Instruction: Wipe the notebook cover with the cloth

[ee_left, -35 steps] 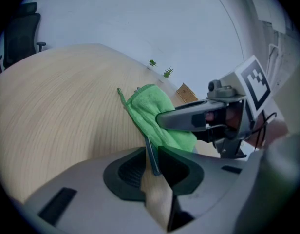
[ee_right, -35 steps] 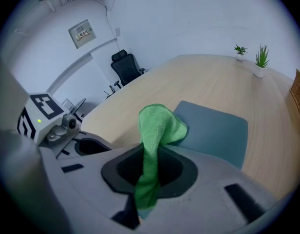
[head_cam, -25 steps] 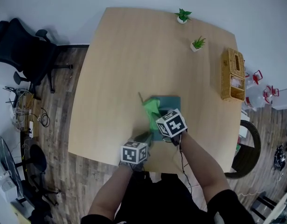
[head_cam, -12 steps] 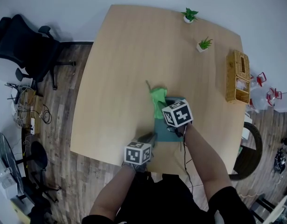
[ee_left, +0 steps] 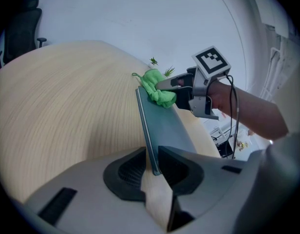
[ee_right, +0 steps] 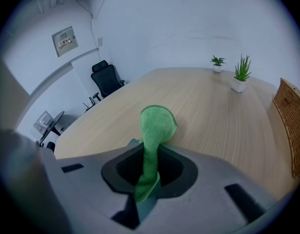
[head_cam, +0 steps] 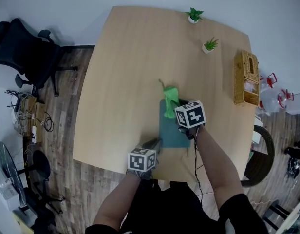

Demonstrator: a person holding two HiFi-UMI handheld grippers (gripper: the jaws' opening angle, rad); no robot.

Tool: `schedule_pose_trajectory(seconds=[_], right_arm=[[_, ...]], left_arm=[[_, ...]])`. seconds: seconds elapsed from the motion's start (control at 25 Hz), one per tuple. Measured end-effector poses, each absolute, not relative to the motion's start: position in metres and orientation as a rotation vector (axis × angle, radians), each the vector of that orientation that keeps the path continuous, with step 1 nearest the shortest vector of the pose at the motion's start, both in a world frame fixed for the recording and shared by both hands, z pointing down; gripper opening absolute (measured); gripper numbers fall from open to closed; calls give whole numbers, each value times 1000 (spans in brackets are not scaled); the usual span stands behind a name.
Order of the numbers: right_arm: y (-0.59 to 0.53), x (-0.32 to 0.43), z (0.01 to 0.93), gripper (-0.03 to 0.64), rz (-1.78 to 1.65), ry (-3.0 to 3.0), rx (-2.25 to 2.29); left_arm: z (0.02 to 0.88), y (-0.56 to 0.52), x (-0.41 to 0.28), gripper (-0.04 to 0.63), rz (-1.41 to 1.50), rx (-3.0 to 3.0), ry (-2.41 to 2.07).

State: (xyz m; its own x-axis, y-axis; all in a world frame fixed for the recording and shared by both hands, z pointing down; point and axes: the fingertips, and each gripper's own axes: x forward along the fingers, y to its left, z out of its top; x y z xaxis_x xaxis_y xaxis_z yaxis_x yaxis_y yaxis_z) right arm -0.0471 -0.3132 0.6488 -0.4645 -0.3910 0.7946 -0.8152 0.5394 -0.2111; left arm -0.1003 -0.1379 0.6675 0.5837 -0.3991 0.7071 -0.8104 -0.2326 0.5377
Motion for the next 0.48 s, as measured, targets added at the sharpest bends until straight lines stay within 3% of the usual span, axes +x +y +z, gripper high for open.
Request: schedule_pose_trajectory(seconds=[0.48], right_arm=[[-304,-29,652,58,828,-2071,1014]], left_arm=[[668,-138,-100,74,541,1848,-992]])
